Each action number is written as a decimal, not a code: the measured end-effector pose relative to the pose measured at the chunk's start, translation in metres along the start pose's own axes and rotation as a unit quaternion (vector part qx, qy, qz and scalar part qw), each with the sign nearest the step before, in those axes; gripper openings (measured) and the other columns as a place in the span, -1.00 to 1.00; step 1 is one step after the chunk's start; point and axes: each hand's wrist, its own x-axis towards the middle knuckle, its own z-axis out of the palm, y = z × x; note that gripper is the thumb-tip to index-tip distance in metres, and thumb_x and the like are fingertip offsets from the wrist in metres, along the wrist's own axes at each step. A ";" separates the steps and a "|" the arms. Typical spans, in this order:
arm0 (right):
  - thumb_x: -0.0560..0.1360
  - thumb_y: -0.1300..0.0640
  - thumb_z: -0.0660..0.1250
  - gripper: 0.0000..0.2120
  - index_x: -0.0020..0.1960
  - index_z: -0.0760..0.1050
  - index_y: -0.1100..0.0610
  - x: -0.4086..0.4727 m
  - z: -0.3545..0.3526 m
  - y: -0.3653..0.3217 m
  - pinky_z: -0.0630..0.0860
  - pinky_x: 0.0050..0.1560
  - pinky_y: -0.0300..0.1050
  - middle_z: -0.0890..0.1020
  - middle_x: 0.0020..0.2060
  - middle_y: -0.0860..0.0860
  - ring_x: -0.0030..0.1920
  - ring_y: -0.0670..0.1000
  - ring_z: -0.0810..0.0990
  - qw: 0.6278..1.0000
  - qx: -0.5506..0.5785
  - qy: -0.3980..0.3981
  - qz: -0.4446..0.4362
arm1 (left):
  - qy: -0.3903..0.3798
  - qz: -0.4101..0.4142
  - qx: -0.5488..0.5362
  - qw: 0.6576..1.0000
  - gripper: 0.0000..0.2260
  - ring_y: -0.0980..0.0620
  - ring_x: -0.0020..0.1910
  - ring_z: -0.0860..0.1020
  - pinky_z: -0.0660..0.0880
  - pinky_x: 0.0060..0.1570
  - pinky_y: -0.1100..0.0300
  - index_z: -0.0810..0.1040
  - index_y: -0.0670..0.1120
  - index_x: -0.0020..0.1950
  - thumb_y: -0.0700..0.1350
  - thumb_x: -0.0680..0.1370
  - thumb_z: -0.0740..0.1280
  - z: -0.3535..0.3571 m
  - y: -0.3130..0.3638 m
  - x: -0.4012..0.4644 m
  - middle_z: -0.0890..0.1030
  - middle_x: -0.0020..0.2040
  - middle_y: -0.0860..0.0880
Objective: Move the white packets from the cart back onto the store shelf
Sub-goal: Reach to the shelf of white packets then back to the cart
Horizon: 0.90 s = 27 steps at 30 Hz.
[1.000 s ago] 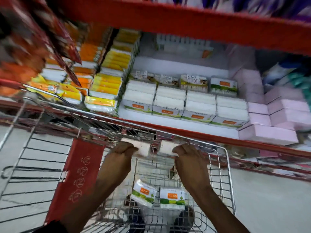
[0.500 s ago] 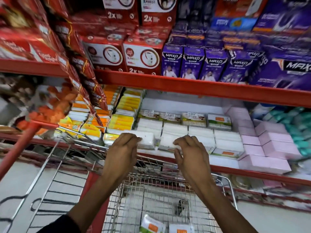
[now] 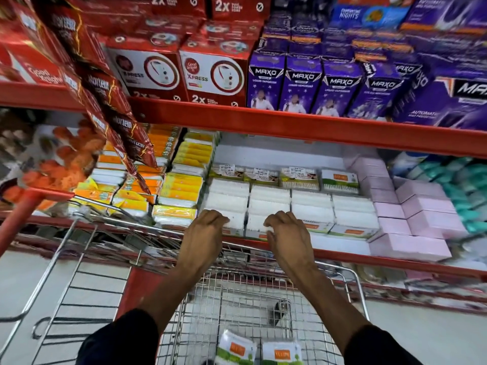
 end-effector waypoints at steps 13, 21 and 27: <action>0.42 0.31 0.43 -0.75 0.06 0.59 0.09 0.003 0.009 0.007 0.53 0.02 0.02 0.63 -0.03 0.02 0.02 0.09 0.55 1.000 0.012 0.008 -0.019 | -0.004 -0.006 0.008 1.000 -0.61 -0.12 -0.01 0.58 0.65 -0.13 -0.03 0.67 -0.16 0.10 -0.49 0.36 0.39 0.011 0.000 0.004 0.69 -0.03 -0.09; 0.46 0.23 0.42 -0.57 0.31 0.48 0.11 -0.019 0.005 0.011 0.46 0.23 0.10 0.57 0.22 0.09 0.24 0.14 0.48 0.997 -0.003 0.051 -0.059 | -0.009 -0.019 0.060 0.998 -0.52 -0.25 0.45 0.30 0.29 0.39 -0.34 0.43 -0.07 0.43 -0.17 0.51 0.39 0.017 0.006 -0.024 0.42 0.45 -0.18; 0.52 0.11 0.27 -0.35 0.55 0.11 0.05 -0.101 0.045 0.039 0.03 0.49 0.30 0.16 0.56 0.11 0.56 0.16 0.00 0.998 -0.040 -0.009 -0.054 | -0.079 0.039 0.067 0.994 -0.35 -0.27 0.58 -0.03 -0.03 0.48 -0.34 0.11 0.00 0.59 0.02 0.54 0.29 0.065 0.013 -0.103 0.06 0.62 -0.18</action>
